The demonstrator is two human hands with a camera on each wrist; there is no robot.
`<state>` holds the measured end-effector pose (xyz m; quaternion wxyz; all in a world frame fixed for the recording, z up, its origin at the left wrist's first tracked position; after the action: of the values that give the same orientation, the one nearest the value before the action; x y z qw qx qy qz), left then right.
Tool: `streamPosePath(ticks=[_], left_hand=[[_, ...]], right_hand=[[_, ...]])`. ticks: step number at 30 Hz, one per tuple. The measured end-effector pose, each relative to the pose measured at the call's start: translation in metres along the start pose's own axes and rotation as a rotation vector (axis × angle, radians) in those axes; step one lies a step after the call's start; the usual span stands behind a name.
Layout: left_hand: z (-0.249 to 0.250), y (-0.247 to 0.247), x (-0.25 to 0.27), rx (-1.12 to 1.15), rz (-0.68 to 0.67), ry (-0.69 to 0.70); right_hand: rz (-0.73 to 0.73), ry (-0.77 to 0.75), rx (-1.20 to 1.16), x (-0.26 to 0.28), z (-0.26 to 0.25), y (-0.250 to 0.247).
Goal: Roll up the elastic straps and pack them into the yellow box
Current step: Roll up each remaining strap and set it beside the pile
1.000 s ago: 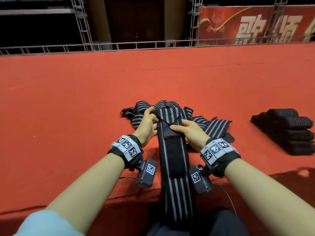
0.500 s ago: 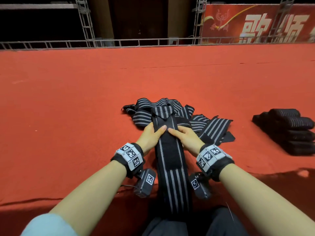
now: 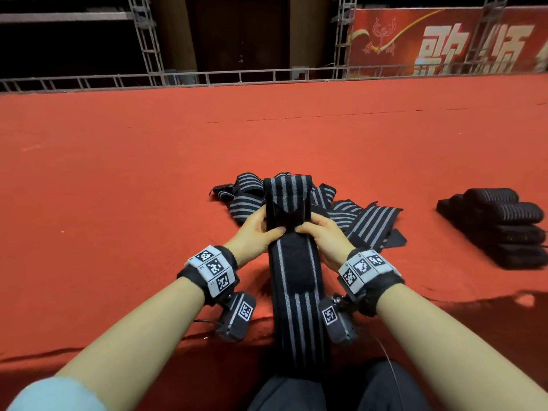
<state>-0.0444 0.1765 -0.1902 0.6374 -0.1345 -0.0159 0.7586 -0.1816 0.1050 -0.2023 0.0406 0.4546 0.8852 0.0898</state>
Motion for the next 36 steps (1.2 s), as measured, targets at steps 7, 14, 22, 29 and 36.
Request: streamPosePath(ticks=[7, 14, 22, 29, 36], left_hand=[[0.008, 0.003, -0.007, 0.166, 0.041, -0.007], [0.025, 0.004, -0.005, 0.051, 0.186, 0.119], [0.037, -0.010, -0.015, 0.034, 0.379, 0.127], [0.034, -0.019, -0.019, -0.025, 0.409, 0.098], [0.036, -0.016, -0.013, 0.041, 0.364, 0.016]], right_hand=[[-0.011, 0.097, -0.113, 0.001, -0.017, 0.004], [-0.077, 0.207, -0.090, 0.008, -0.016, 0.000], [-0.174, 0.249, -0.027, 0.021, -0.009, 0.001], [-0.097, 0.219, -0.306, 0.018, -0.010, -0.002], [-0.156, 0.196, -0.187, 0.017, -0.015, 0.006]])
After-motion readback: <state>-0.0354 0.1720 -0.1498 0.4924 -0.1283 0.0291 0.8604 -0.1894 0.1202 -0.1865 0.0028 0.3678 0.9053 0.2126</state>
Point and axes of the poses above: each hand's wrist, its own x-axis away from the middle knuckle, its own y-axis out of the palm, z = x × y, the point moved 2 cm from there along -x, towards the middle knuckle, and after that the axes turned 4 degrees about -x, right-handed, at the moved point
